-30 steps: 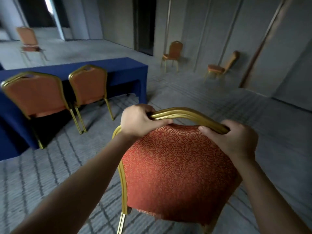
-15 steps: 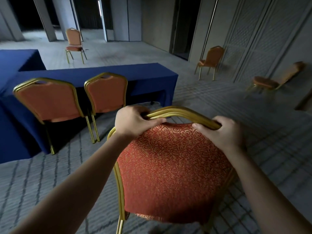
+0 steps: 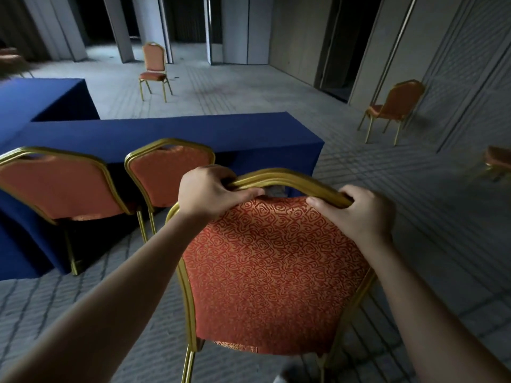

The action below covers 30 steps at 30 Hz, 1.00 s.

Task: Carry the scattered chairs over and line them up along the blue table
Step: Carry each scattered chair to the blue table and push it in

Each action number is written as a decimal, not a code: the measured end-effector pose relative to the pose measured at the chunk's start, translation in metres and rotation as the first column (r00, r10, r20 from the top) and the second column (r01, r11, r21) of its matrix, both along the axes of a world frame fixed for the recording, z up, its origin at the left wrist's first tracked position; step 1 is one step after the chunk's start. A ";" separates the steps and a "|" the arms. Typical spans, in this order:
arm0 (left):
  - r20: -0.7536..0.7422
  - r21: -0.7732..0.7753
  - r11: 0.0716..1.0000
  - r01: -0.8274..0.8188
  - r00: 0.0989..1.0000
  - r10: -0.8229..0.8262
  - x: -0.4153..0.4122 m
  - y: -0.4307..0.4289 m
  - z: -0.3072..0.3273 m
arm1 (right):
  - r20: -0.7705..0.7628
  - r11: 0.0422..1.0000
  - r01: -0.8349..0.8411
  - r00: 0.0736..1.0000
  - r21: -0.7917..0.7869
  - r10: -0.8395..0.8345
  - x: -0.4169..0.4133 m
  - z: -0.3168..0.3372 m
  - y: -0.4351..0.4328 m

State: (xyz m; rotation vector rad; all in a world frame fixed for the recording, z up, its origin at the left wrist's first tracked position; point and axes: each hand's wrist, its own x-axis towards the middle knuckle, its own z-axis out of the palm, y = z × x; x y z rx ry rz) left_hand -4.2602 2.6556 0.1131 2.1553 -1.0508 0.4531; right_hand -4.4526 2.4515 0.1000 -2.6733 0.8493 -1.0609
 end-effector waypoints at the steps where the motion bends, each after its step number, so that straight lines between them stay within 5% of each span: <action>1: -0.006 0.013 1.000 -0.017 1.000 0.018 0.016 -0.018 -0.001 | -0.008 1.000 -0.016 1.000 -0.003 0.016 0.020 0.000 -0.021; 30: -0.129 0.014 0.957 -0.289 0.949 0.289 0.483 -0.401 -0.076 | -0.006 0.927 -0.376 0.927 0.005 0.376 0.546 -0.058 -0.450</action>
